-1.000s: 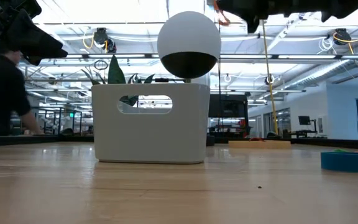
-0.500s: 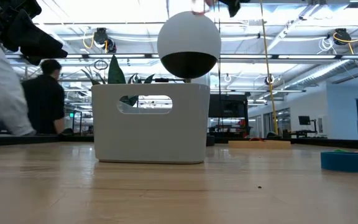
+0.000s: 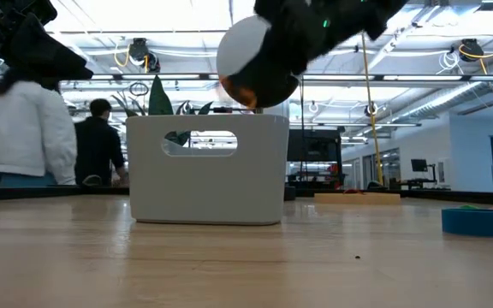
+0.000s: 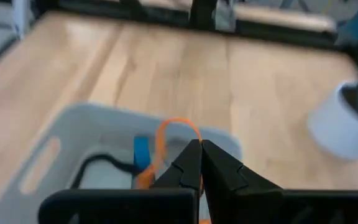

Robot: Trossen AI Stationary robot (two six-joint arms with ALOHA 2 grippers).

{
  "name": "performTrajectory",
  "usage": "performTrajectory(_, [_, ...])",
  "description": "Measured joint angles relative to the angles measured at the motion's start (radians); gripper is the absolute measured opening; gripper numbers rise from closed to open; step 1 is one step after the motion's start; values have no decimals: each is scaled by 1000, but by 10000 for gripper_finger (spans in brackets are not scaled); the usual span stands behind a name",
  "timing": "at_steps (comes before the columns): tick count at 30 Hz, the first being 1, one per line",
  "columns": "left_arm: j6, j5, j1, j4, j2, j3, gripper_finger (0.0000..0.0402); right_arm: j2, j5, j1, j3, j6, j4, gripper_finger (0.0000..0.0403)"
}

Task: Pick and place rubber bands into bin
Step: Put the top orange rubber band into the gray bin

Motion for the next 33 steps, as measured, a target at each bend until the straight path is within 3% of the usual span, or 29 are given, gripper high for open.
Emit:
performTrajectory(12, [-6,1,0,-1,0,0,166,207,0,10,0,16,8,0])
performTrajectory(26, [0,1,0,-2,0,0,166,202,1,13,0,39,8,7])
performTrajectory(33, [0,1,0,-3,0,0,166,202,2,13,0,8,8,48])
